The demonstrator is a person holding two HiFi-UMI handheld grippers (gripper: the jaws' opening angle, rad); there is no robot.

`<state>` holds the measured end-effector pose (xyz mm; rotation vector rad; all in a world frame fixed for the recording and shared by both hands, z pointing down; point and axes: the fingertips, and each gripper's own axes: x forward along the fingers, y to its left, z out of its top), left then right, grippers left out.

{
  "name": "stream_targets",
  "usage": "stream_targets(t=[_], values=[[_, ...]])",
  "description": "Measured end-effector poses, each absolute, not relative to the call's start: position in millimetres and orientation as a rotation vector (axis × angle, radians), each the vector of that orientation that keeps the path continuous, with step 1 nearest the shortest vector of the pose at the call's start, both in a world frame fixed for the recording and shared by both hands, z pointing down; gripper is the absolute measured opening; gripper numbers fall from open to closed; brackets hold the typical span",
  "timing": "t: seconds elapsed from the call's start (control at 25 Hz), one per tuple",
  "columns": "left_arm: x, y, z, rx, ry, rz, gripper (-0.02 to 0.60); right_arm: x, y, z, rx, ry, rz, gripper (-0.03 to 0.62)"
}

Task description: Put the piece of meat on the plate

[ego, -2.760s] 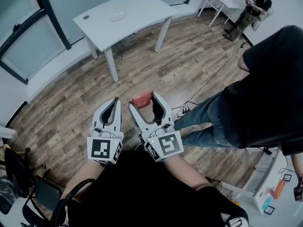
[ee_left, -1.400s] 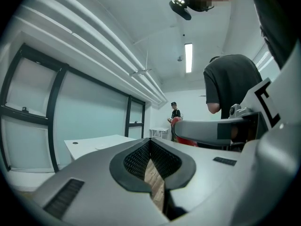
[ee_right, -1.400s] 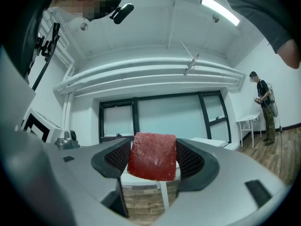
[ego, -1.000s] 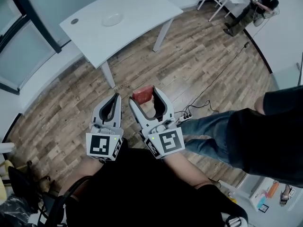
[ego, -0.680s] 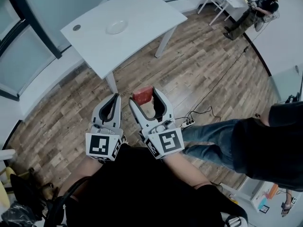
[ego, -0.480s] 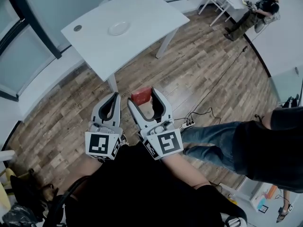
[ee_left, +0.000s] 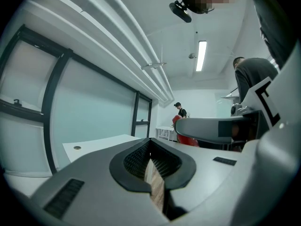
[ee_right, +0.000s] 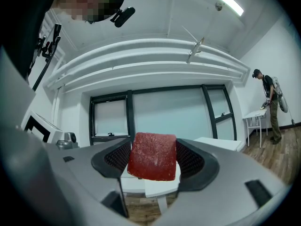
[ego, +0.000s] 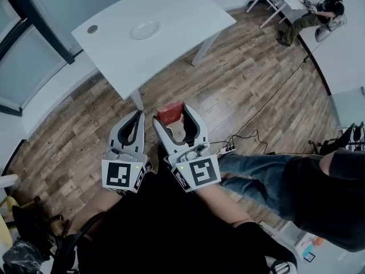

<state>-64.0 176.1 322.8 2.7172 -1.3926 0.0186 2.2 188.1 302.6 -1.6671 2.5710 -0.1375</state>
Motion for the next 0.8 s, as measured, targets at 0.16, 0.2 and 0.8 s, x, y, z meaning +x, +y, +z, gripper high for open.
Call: stream_targets(t=[0.16,0.2,0.8], values=[[-61.3,145.8,325.1,2.688,-1.439,0.034,0.003,4.5,153.3,306.9,-1.621,2.612,-0.149,0.302],[-58.8,138.1,323.6,2.686,-1.447,0.033,0.003,6.7,144.6,305.1,-1.610,2.620,-0.146,0.302],[5.0,12.4,326.1,2.627,-1.537,0.057,0.003,70.7,13.8,305.5,-1.532,2.676,-0.138,0.302]])
